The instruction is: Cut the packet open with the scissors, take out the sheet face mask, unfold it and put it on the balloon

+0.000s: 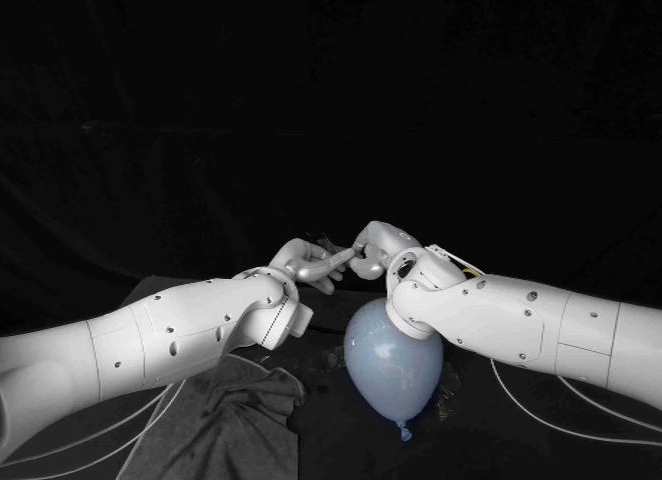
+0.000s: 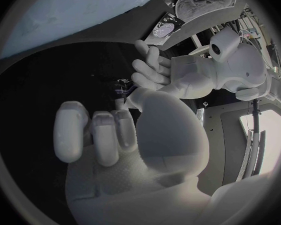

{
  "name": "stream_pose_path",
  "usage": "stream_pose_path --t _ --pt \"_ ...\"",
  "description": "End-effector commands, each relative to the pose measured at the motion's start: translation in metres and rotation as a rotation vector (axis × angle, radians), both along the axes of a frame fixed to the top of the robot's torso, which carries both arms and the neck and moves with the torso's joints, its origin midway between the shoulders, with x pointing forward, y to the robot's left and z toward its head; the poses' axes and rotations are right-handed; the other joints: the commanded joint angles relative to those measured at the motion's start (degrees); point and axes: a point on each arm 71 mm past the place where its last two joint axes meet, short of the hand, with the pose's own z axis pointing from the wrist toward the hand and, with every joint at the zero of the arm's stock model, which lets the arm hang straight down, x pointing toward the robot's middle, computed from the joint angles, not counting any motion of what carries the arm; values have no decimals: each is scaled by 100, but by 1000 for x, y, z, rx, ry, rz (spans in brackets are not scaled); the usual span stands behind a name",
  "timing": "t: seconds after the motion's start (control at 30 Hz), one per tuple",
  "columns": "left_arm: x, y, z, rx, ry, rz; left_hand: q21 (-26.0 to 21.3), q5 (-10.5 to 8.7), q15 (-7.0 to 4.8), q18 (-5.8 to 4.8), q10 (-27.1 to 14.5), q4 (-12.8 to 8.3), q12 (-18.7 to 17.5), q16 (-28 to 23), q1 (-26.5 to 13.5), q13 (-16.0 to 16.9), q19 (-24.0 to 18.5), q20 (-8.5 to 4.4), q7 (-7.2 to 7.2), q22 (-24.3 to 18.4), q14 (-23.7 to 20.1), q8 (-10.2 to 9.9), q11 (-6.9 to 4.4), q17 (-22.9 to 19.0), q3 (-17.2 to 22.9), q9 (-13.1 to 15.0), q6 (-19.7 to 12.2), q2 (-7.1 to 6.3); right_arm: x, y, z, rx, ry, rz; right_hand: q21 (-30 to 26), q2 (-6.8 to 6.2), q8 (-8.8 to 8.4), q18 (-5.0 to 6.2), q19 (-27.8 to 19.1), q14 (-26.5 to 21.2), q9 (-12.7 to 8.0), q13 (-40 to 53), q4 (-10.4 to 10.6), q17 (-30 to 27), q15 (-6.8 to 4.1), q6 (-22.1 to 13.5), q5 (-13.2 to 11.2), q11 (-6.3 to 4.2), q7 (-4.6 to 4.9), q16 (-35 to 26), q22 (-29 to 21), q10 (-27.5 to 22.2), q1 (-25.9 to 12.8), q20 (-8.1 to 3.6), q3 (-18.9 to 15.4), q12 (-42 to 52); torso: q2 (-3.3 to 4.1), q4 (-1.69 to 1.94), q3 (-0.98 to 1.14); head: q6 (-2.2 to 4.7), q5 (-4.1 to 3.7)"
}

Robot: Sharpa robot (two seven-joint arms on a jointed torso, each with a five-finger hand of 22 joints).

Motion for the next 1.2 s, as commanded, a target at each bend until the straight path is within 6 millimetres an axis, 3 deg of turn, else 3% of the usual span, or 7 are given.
stream_pose_path --t 0.03,0.23,0.37,0.43,0.57,0.87,1.2 --pt "-1 1 3 -2 -14 3 27 -12 16 24 -57 -5 8 31 78 3 -47 0 3 10 -65 12 3 7 144 -24 -54 110 1 -1 0 -20 -2 3 -13 42 191 24 12 592 292 1497 -400 1373 -76 13 30 -294 -35 22 559 938 -7 -30 446 24 0 7 -1 -11 2" --pt "-2 0 3 -4 -6 -10 79 -11 27 23 -158 0 -66 15 593 -24 -144 21 14 37 -156 -14 18 22 915 -103 -173 179 2 -4 -1 -20 -1 -5 -13 42 191 24 12 592 292 1497 -400 1373 -76 13 30 -294 -35 22 559 938 -7 -30 446 24 2 -2 0 -11 4" --pt "-3 1 3 -7 -4 -17 154 -10 61 26 -156 -6 -145 -5 680 -82 -231 37 60 74 -199 46 51 25 1989 -144 -204 -185 3 -5 -1 -20 -1 -9 -11 41 196 24 14 592 293 1498 -408 1372 -76 14 35 -293 -35 22 561 939 -18 -30 459 27 -1 -3 2 -23 1" --pt "-4 1 3 -9 -4 -19 172 -15 60 26 -165 -12 -171 -17 706 -99 -251 39 52 83 -215 65 57 23 2269 -146 -227 -252 3 -6 -1 -20 -1 -10 -11 41 196 24 14 592 293 1498 -408 1372 -76 14 35 -293 -35 22 561 939 -18 -30 459 27 0 0 5 -23 0" --pt "-4 2 3 -13 -5 -17 286 -16 89 24 -136 -58 -244 -56 839 -160 -332 31 90 147 -245 221 83 10 3273 -98 -303 -543 3 -7 -1 -18 2 -9 -11 41 196 24 14 592 293 1498 -408 1372 -76 14 35 -293 -35 22 561 939 -18 -30 459 27 -1 0 6 -30 -3" --pt "-3 5 3 -30 -13 -3 627 -17 110 8 -120 -389 -347 -124 996 -238 -496 -40 154 374 -256 327 123 -26 4060 -64 -418 -579 3 -8 -1 -14 6 -9 -12 41 199 24 14 593 294 1494 -410 1378 -76 15 35 -292 -34 23 562 936 -27 -30 467 19 -3 4 2 -34 -4" --pt "-4 3 4 -35 -13 -26 892 -21 107 -11 -46 -561 -400 -150 899 -279 -708 -45 132 568 -267 358 111 -36 4221 -65 -374 -549 4 -10 1 22 -11 -12 -54 44 206 34 -10 585 293 1481 -401 1339 -74 1 9 -286 -27 11 535 928 -95 -28 492 -4 -1 4 2 -38 5"
